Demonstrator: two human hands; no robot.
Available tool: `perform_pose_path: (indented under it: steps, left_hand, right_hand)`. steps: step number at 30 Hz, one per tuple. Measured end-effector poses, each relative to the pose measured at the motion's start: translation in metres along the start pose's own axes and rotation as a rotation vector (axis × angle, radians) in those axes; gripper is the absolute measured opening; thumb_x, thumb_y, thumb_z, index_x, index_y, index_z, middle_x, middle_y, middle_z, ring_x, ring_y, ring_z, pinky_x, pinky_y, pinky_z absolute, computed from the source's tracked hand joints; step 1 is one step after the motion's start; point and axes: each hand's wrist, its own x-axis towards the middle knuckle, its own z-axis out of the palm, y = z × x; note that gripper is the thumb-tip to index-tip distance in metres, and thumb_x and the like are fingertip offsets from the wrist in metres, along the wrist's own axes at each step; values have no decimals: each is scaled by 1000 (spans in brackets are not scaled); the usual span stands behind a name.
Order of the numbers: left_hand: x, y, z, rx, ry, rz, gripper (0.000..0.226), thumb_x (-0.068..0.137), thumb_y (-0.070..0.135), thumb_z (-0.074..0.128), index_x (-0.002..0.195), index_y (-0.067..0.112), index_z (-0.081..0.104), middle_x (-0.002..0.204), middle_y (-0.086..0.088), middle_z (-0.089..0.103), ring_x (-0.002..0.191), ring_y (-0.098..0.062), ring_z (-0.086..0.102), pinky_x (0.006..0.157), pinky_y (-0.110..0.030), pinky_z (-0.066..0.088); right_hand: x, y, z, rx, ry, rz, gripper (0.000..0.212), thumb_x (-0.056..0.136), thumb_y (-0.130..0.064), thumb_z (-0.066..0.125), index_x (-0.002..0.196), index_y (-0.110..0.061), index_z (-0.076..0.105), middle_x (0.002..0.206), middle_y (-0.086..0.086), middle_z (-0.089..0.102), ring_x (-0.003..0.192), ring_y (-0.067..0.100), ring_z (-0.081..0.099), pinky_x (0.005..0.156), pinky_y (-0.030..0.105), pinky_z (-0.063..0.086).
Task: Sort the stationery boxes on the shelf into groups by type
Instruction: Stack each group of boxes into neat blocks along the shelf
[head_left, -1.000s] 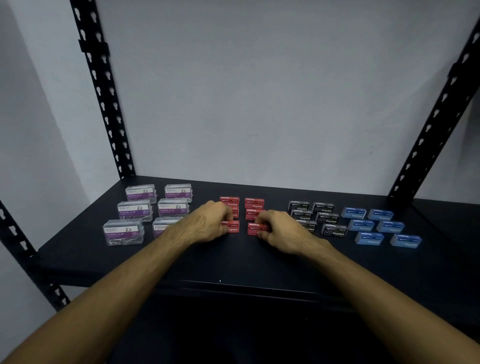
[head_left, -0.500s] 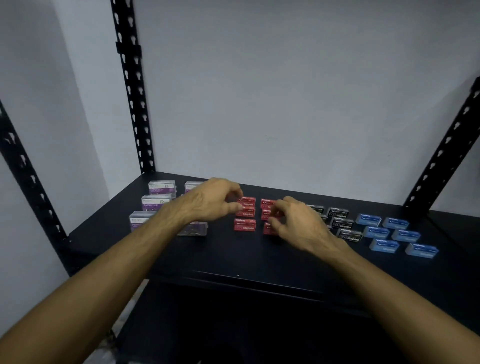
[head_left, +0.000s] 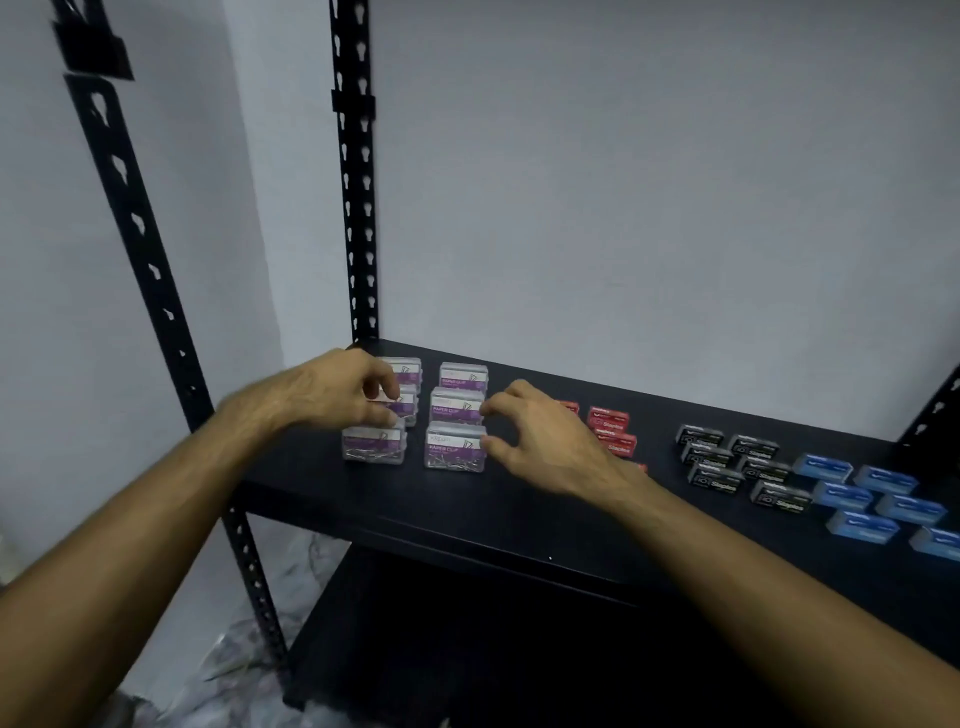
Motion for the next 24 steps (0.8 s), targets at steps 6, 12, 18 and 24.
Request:
perform_pose_path:
  steps: [6, 12, 18, 24]
  left_hand:
    - [-9, -21, 20, -56, -3, 16, 29, 85, 35, 74, 112, 33, 64, 101, 12, 61, 88, -3, 58, 75, -22, 45]
    - [-5, -26, 36, -126, 72, 63, 20, 88, 23, 72, 105, 31, 67, 97, 16, 61, 86, 0, 57, 69, -15, 39]
    - [3, -16, 43, -197, 57, 129, 19, 88, 22, 72, 105, 30, 68, 98, 13, 65, 87, -2, 60, 70, -16, 43]
    - [8, -1, 50, -222, 63, 185, 24, 88, 21, 72, 111, 27, 68, 99, 18, 62, 87, 7, 56, 68, -9, 39]
  right_hand:
    - [21, -12, 20, -35, -81, -37, 51, 96, -36, 57, 144, -20, 46, 140, 1, 50, 129, 18, 45, 104, 42, 45]
    - [24, -11, 25, 2, -117, -17, 42, 95, -27, 60, 136, -22, 54, 133, 3, 62, 120, 19, 58, 100, 40, 49]
    - [10, -2, 18, 6, -122, 22, 41, 96, -27, 62, 135, -20, 55, 132, 1, 62, 114, 17, 61, 96, 37, 52]
    - [-3, 8, 15, 12, -119, 49, 44, 95, -28, 63, 137, -22, 53, 131, -1, 62, 112, 15, 61, 96, 34, 51]
